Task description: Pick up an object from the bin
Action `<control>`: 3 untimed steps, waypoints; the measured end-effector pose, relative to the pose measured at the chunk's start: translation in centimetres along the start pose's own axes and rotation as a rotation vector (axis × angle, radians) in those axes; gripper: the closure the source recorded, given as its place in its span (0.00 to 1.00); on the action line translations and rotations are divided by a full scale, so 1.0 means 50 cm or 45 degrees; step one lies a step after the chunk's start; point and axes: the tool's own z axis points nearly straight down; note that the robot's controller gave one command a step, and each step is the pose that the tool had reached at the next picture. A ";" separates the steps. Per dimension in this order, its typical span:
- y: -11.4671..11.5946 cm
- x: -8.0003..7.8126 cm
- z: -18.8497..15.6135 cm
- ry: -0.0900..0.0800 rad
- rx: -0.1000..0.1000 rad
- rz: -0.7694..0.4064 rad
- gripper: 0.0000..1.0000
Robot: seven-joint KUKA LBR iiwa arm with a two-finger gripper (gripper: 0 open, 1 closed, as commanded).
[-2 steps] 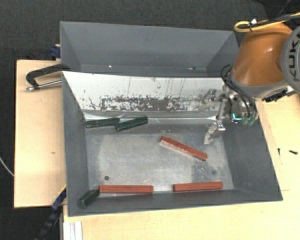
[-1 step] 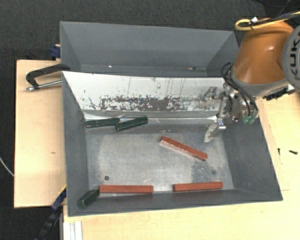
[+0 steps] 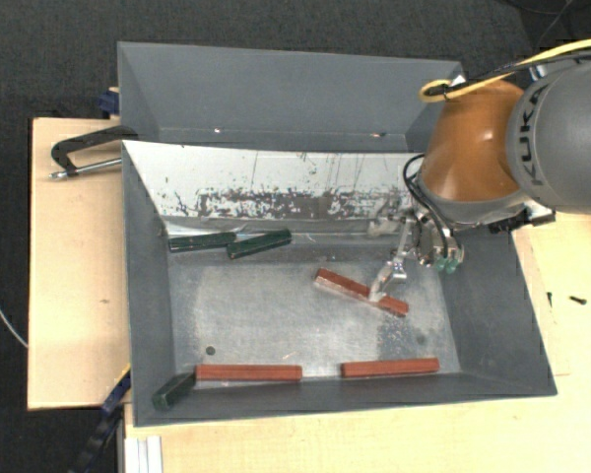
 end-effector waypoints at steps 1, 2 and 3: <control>0.014 0.014 0.053 0.010 0.000 0.031 0.00; 0.042 0.033 0.017 0.005 0.001 0.285 0.00; 0.039 0.054 0.081 0.003 0.001 0.209 0.00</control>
Offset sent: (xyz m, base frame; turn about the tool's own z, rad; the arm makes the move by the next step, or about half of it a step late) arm -0.0182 0.0277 -0.0042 0.2514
